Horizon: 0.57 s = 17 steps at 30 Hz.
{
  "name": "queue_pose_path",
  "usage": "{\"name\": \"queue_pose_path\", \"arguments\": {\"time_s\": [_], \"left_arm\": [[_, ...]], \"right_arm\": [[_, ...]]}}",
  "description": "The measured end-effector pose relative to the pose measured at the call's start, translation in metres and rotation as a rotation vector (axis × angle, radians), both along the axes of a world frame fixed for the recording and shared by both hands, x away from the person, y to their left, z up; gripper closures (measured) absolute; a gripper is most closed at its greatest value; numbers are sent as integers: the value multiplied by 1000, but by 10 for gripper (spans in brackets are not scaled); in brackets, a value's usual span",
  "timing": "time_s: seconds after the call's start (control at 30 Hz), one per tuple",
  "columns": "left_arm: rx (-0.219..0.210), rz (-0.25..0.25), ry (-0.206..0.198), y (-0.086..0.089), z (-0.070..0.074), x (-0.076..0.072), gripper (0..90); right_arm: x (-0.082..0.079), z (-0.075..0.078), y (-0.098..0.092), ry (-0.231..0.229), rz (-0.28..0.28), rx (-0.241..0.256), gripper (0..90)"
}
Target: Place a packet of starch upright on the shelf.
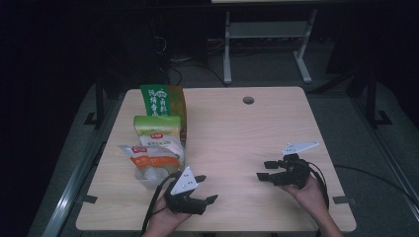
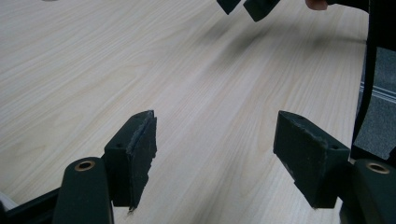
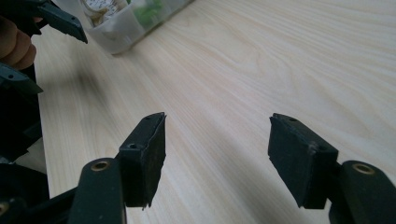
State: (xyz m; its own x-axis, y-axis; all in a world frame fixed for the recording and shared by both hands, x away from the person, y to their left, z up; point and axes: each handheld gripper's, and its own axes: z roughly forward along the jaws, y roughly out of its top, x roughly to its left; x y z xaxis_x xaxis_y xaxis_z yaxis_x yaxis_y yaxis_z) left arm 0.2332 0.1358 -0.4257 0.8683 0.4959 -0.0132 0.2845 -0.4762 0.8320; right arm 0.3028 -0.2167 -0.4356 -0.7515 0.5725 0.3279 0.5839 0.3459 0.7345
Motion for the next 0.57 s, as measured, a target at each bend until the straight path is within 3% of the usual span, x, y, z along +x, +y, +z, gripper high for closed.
{"name": "queue_pose_path", "arguments": {"time_s": [0.57], "left_arm": [[1,-7,4,-1,-1,-1,298]], "right_arm": [[-15,-7,-2,-5,-15,8,343]]}}
